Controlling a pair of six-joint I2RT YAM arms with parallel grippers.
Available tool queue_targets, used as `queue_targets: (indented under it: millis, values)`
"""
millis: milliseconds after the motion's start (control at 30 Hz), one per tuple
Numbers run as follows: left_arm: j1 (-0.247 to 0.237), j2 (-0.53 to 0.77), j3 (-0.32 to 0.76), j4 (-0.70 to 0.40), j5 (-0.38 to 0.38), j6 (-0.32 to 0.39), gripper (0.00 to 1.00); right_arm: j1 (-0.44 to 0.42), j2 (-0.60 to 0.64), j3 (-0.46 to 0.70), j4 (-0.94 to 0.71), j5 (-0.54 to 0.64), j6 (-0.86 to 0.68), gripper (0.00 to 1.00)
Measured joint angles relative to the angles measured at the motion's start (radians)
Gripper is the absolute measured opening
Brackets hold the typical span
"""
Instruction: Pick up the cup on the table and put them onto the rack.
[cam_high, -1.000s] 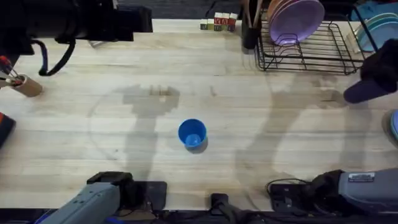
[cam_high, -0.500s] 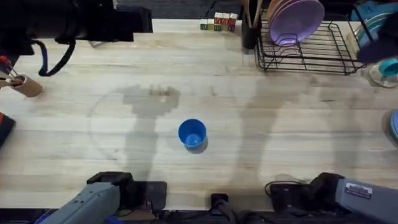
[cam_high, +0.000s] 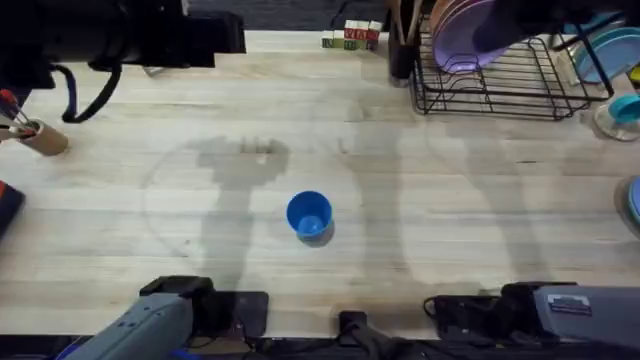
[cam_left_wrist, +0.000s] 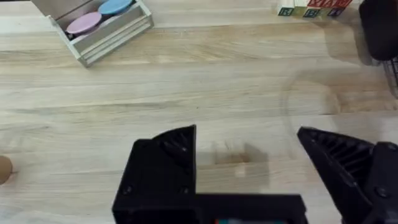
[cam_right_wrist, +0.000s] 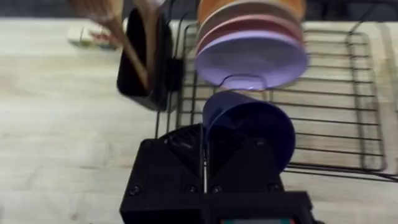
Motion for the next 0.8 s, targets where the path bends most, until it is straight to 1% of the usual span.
queue_targets:
  millis: [133,167,233,600,800]
  values:
    - [0.0,0.0,0.0,0.0,0.0,0.0,0.993,0.046,0.074,0.0,0.0,0.0,0.0,0.032]
    - [0.0,0.0,0.0,0.0,0.0,0.0,0.993,0.072,0.113,0.0,0.003,0.0,0.0,0.032]
    - [0.0,0.0,0.0,-0.001,0.0,0.0,0.993,0.086,0.136,0.0,0.01,0.0,0.0,0.032]
    - [0.0,0.0,0.0,-0.02,0.0,0.0,0.994,0.091,0.223,0.0,0.004,0.0,0.0,0.032]
    - [0.0,0.0,0.0,-0.02,0.0,0.0,0.994,0.091,0.232,0.0,-0.012,0.0,0.0,0.032]
